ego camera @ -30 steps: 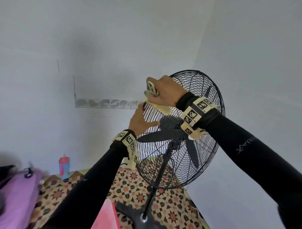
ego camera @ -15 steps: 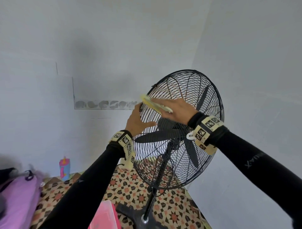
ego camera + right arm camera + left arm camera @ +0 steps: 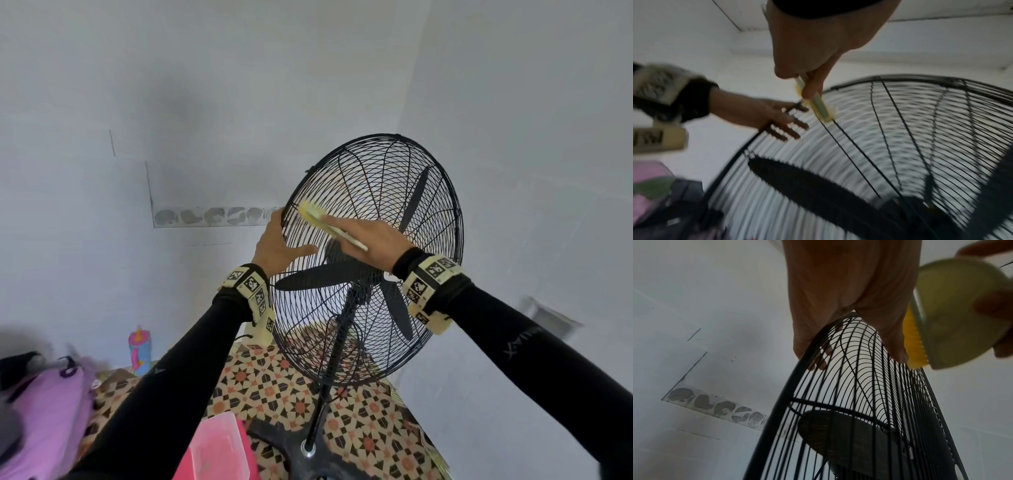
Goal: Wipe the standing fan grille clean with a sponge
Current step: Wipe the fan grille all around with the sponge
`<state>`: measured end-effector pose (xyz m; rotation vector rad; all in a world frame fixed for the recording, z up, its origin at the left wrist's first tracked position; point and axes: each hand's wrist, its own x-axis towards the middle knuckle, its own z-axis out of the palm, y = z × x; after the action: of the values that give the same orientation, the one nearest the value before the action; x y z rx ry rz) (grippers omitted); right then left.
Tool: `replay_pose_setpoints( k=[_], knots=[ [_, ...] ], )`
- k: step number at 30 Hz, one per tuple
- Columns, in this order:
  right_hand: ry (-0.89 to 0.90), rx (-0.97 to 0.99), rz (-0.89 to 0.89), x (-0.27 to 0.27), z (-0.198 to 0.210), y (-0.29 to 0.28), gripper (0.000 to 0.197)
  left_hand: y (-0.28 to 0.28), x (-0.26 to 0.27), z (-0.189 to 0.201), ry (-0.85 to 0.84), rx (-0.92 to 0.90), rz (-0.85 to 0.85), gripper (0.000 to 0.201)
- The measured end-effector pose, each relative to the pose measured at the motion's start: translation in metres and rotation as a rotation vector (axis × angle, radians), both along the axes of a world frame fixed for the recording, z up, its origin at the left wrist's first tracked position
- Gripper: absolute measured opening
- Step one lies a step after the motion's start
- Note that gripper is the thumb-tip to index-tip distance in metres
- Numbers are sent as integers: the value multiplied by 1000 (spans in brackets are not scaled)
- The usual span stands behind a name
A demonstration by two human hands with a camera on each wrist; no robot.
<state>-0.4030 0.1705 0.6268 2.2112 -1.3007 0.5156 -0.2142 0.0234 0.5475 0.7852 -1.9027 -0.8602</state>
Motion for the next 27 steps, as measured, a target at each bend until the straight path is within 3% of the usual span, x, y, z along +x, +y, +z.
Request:
replay_pose_setpoints(
  k=[3, 5, 11, 17, 21, 27],
  knots=[
    [-29, 77, -130, -18, -7, 7, 41, -3, 2, -2, 11, 9, -7, 109],
    [-20, 46, -122, -26, -9, 13, 32, -3, 3, -2, 19, 17, -14, 111],
    [-6, -90, 35, -27, -16, 6, 49, 0, -2, -2, 4, -7, 4, 109],
    [-36, -24, -104, -76, -36, 18, 53, 1, 2, -2, 12, 3, -1, 110],
    [-13, -93, -23, -79, -40, 24, 65, 3, -2, -1, 6, -7, 18, 108],
    [-1, -4, -132, -111, -64, 32, 48, 6, -2, -4, 31, 29, 52, 102]
  ],
)
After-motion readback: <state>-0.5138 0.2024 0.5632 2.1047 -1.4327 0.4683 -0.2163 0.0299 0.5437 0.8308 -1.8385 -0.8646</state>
